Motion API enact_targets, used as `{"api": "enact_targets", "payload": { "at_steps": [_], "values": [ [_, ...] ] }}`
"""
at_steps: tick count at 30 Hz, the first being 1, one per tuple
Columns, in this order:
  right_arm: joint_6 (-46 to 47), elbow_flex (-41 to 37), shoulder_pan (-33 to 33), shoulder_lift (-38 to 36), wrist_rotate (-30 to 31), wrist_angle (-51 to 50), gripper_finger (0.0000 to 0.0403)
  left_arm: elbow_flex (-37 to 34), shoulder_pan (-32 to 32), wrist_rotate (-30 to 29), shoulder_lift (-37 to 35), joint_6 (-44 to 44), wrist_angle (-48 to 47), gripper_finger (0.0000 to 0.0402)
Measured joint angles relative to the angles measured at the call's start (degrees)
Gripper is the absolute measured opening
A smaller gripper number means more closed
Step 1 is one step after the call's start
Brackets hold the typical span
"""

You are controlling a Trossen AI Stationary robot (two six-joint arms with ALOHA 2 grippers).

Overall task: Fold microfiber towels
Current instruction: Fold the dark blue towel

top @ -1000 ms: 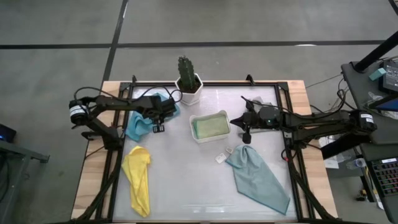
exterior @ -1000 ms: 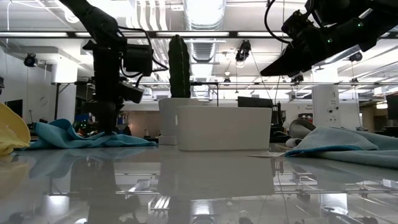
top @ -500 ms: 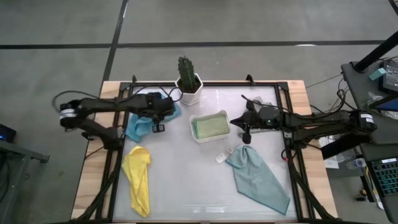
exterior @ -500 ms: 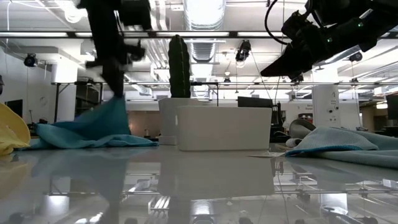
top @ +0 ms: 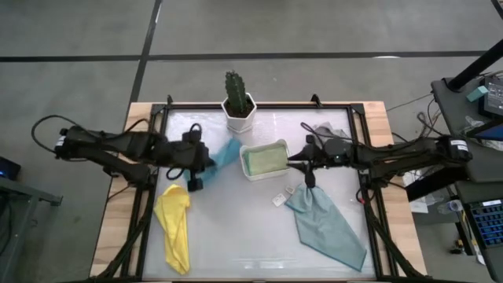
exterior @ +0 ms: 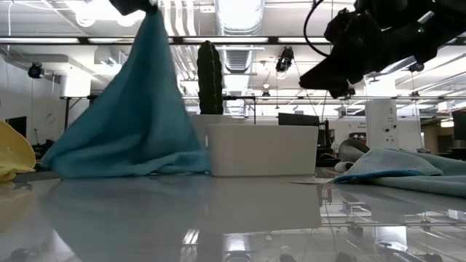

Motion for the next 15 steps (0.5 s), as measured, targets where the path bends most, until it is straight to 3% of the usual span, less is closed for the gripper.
{"api": "enact_targets", "payload": {
  "at_steps": [3,8,15],
  "values": [
    [-0.4,0.4,2.0,4.7,0.0,5.9,0.0148,0.1,-4.7,0.1,0.3,-3.9,2.5,0.0000],
    [-2.1,5.4,3.7,12.5,0.0,7.6,0.0205,-0.4,-12.1,0.5,1.2,-15.0,1.5,0.0000],
    [-7.8,13.7,4.8,23.4,-0.5,7.5,0.0245,-0.4,-23.2,0.9,3.3,-29.5,1.0,0.0000]
  ]
}}
